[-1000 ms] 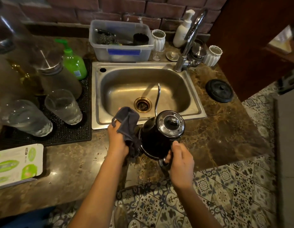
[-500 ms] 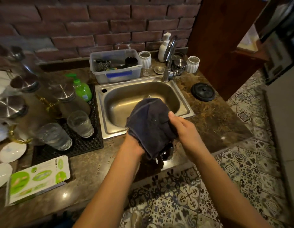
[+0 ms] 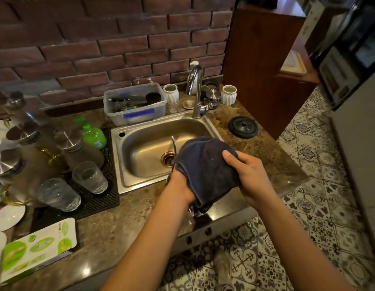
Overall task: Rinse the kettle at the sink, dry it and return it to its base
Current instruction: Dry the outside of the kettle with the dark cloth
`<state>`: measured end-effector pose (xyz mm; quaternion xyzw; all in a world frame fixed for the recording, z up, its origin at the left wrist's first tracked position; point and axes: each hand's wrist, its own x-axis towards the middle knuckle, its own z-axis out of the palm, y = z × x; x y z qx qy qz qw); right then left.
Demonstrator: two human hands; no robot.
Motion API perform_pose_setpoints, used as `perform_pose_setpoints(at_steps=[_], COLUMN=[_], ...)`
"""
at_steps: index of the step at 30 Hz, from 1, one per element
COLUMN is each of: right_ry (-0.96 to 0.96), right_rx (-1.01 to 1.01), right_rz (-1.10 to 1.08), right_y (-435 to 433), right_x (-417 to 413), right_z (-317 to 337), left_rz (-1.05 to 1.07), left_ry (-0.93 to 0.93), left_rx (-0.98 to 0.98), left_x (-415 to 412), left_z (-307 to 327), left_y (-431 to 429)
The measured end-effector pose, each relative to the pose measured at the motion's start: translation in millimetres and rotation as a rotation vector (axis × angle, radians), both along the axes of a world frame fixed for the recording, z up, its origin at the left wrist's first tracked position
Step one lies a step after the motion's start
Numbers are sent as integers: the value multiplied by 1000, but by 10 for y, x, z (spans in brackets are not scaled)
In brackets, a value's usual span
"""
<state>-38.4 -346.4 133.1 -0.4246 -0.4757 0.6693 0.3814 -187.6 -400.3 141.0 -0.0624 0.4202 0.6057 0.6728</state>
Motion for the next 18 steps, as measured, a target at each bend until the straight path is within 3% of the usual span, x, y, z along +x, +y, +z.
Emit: perform_pose_setpoints(at_steps=[3, 9, 14, 18], right_ry=[102, 164, 125, 52], right_rx=[-64, -153, -230, -299], right_rz=[-13, -10, 18, 25], right_y=[222, 828, 1440, 1909], right_x=[175, 541, 841, 1043], right_z=[28, 13, -183, -442], left_rz=[62, -30, -25, -142], left_ry=[-37, -164, -183, -136], left_rx=[19, 126, 47, 12], left_x=[137, 454, 684, 925], left_z=[-43, -182, -361, -438], left_y=[176, 585, 1067, 1423])
